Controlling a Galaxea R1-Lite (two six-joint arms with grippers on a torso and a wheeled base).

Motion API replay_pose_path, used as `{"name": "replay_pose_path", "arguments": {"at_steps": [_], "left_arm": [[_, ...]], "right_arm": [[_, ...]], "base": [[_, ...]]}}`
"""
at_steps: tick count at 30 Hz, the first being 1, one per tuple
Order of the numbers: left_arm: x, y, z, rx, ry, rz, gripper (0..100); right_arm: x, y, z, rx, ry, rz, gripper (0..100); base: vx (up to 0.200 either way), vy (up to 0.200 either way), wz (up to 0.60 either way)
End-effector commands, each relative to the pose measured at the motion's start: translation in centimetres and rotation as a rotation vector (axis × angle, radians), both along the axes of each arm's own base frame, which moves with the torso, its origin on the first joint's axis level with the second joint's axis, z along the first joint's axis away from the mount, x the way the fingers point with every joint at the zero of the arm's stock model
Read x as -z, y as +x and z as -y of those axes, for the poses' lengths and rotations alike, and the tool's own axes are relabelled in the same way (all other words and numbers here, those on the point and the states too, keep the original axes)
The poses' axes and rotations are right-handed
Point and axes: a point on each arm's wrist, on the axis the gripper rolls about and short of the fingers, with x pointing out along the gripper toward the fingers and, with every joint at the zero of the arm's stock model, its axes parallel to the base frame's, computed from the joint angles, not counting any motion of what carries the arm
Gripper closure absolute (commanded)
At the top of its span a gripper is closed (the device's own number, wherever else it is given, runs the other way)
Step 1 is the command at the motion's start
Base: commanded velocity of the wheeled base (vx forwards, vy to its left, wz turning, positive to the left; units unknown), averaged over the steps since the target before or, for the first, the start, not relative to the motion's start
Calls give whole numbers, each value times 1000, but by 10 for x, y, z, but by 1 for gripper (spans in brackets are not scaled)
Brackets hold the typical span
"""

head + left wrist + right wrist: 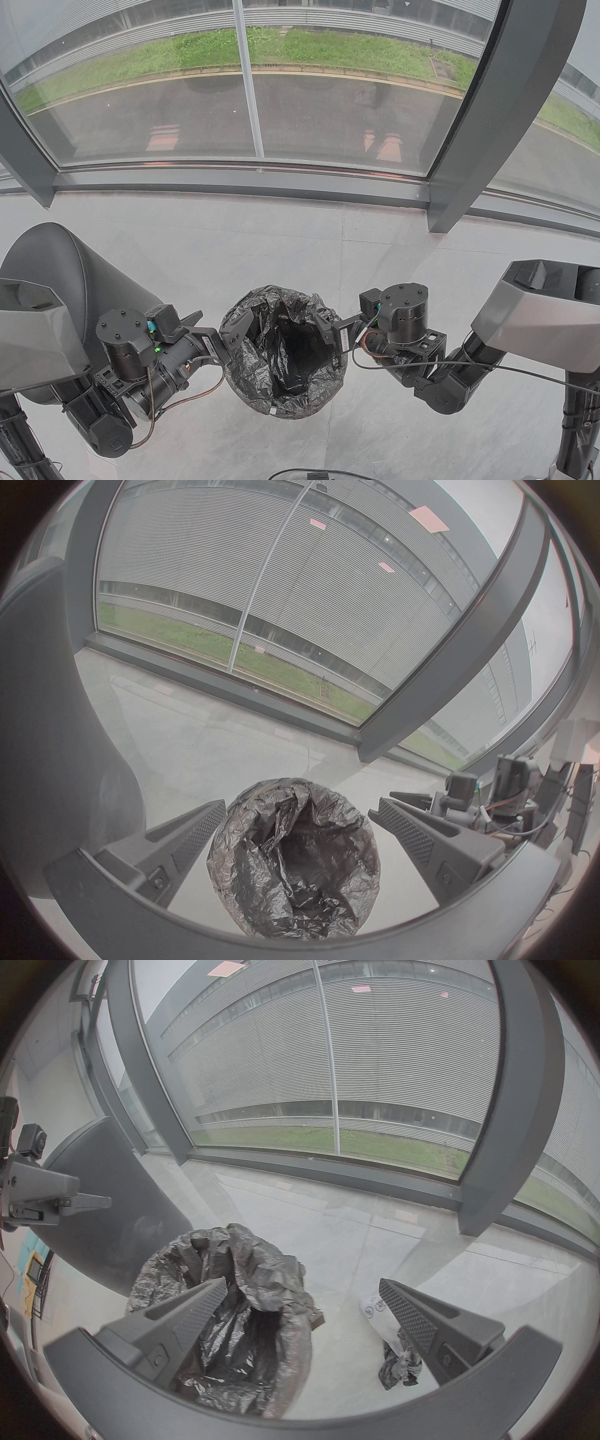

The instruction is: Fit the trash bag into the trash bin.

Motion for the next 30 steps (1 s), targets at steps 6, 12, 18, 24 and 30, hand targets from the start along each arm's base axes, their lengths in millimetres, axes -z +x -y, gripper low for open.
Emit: {"name": "replay_pose_path", "arguments": {"at_steps": [6, 12, 18, 24, 30], "left_arm": [[-28, -12, -18, -33, -68, 70, 0], [-27, -6, -25, -66, -73, 66, 0], [-36, 2, -46, -137, -86, 101, 0], [-64, -4, -89, -35, -207, 162, 0], [-87, -13, -114, 4, -335, 162, 0]], "right_arm": [[6, 8, 50, 199, 34, -51, 0], [23, 22, 83, 267, -51, -85, 0], [47, 41, 96, 218, -143, -128, 0], [68, 69, 98, 196, -222, -249, 0], [71, 104, 102, 164, -301, -296, 0]], "base": [[0, 0, 0], [0, 0, 0], [0, 0, 0], [0, 0, 0], [0, 0, 0]]}}
